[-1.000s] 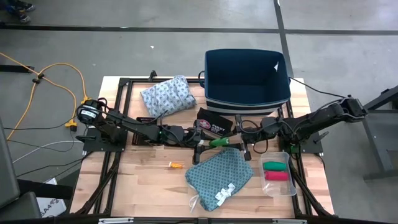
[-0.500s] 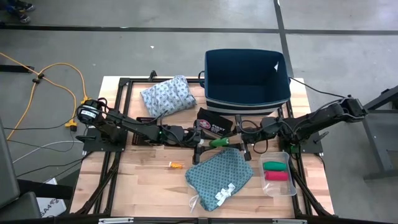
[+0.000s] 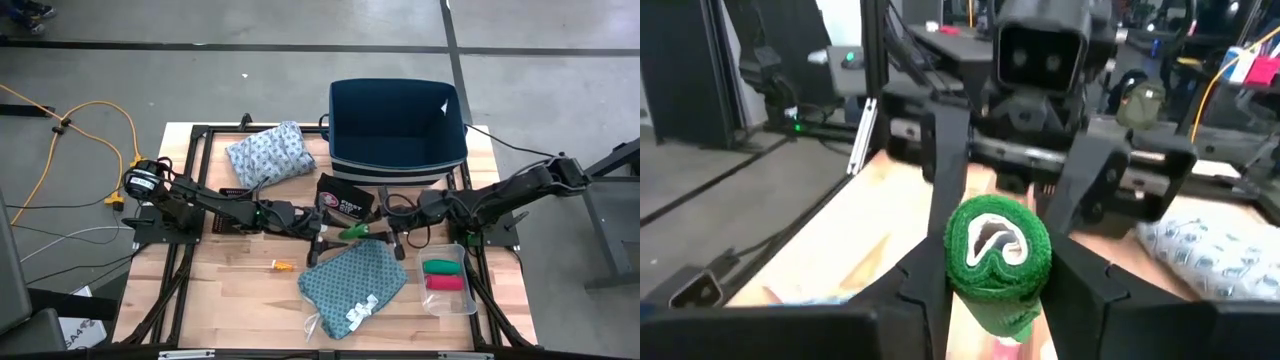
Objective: Pick & place medical supplies in basket/bin
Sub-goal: Put the green bandage into the transparent bin
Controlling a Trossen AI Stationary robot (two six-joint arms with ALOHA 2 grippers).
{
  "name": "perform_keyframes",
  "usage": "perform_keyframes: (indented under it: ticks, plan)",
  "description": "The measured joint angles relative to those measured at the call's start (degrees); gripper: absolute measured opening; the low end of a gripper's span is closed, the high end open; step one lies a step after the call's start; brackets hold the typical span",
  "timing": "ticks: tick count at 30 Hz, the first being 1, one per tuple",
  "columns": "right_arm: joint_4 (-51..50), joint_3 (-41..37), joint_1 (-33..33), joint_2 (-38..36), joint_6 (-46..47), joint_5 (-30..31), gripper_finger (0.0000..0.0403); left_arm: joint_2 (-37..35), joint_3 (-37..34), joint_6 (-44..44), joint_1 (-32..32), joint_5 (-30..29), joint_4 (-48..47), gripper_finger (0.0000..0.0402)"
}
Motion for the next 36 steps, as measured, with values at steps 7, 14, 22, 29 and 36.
perform_keyframes:
  ticks: [7,14,22,29,36]
  plan:
    - [-10.6,0.0,2.6,-3.9,5.7,1.9,0.0116,0.0,0.0,0.0,0.0,0.2,0.0,0.0214]
    - [-19.5,0.0,5.7,-11.4,14.8,0.5,0.0116,0.0,0.0,0.0,0.0,0.1,-0.1,0.0214]
    - [-30.3,0.0,9.8,-19.3,24.8,-3.8,0.0116,0.0,0.0,0.0,0.0,0.1,-0.2,0.0214]
    - [-35.2,0.0,13.4,-23.1,33.7,-9.7,0.0116,0.0,0.0,-0.2,0.0,0.1,-0.2,0.0214]
    - [-45.8,0.0,16.6,-26.1,46.6,-10.5,0.0116,0.0,0.0,-0.3,0.0,0.0,-0.3,0.0214]
